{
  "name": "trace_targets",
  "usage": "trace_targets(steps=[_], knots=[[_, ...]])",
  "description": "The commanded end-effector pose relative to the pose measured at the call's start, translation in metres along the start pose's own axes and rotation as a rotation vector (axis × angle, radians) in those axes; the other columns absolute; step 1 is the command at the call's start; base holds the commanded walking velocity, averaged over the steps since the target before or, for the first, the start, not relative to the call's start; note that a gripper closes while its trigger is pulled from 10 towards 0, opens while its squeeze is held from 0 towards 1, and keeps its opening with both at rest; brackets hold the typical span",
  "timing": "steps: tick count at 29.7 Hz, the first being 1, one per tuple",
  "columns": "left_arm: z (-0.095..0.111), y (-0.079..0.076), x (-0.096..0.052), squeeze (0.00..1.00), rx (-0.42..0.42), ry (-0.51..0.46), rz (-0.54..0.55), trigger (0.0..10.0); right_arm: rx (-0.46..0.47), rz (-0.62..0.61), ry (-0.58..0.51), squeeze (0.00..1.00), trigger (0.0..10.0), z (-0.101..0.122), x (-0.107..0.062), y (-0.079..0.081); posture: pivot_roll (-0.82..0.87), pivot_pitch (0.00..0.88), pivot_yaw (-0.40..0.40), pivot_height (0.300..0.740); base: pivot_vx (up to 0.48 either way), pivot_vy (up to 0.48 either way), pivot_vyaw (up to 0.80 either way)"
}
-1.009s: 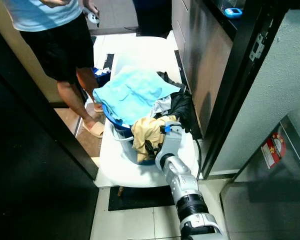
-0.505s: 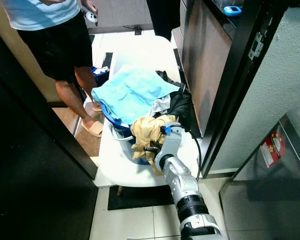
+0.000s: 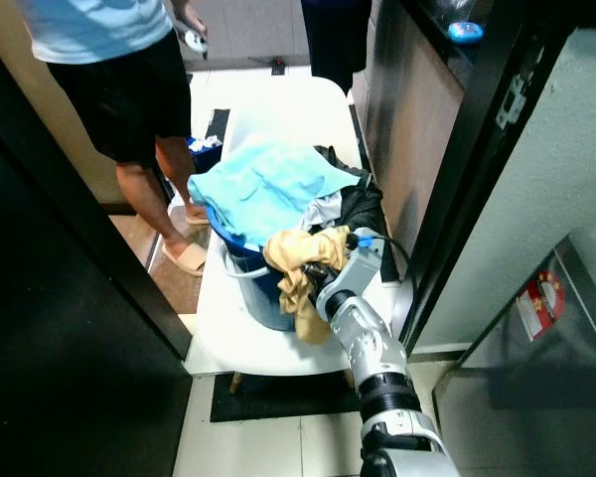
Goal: Clothes washing
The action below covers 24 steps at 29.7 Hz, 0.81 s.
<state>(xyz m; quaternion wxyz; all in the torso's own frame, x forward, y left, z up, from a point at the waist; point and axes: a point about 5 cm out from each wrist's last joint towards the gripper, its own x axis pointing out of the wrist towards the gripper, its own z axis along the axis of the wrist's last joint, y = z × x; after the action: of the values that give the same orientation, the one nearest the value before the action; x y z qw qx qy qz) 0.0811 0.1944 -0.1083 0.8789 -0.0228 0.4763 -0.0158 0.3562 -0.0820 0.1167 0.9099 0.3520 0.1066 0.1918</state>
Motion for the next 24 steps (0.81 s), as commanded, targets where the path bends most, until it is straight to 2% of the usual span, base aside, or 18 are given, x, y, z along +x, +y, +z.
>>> trace_targets(steps=[1, 5, 10, 19, 21, 24], knots=[[-0.001, -0.001, 0.001, 0.0, -0.015, 0.023, 0.004, 10.0, 0.047, 0.168, -0.058, 0.0, 0.0, 0.014, 0.014, 0.036, 0.15, 0.02, -0.012, 0.74, 0.0, 0.0, 0.0], [0.005, -0.003, 0.005, 0.0, -0.025, 0.017, 0.006, 10.0, 0.042, 0.2, -0.08, 0.0, 0.0, 0.024, 0.016, 0.039, 0.14, 0.013, -0.016, 0.74, 0.0, 0.0, 0.0], [0.009, -0.008, 0.008, 0.0, -0.037, 0.014, 0.003, 10.0, 0.043, 0.206, -0.088, 0.0, 0.0, 0.027, 0.016, 0.038, 0.14, 0.0, -0.021, 0.74, 0.0, 0.0, 0.0], [0.004, -0.01, 0.007, 0.0, -0.05, 0.048, 0.008, 10.0, 0.075, 0.236, -0.11, 0.0, 0.0, 0.034, 0.016, 0.041, 0.13, 0.0, -0.021, 0.74, 0.0, 0.0, 0.0], [0.003, -0.009, 0.007, 0.0, -0.049, 0.052, 0.009, 10.0, 0.088, 0.244, -0.136, 0.0, 0.0, 0.041, 0.016, 0.043, 0.13, 0.0, -0.021, 0.74, 0.0, 0.0, 0.0], [0.002, -0.006, 0.006, 0.0, -0.062, 0.065, 0.021, 10.0, 0.113, 0.329, -0.227, 0.0, 0.0, 0.069, 0.014, 0.051, 0.13, 0.0, -0.023, 0.74, 0.0, 0.0, 0.0]])
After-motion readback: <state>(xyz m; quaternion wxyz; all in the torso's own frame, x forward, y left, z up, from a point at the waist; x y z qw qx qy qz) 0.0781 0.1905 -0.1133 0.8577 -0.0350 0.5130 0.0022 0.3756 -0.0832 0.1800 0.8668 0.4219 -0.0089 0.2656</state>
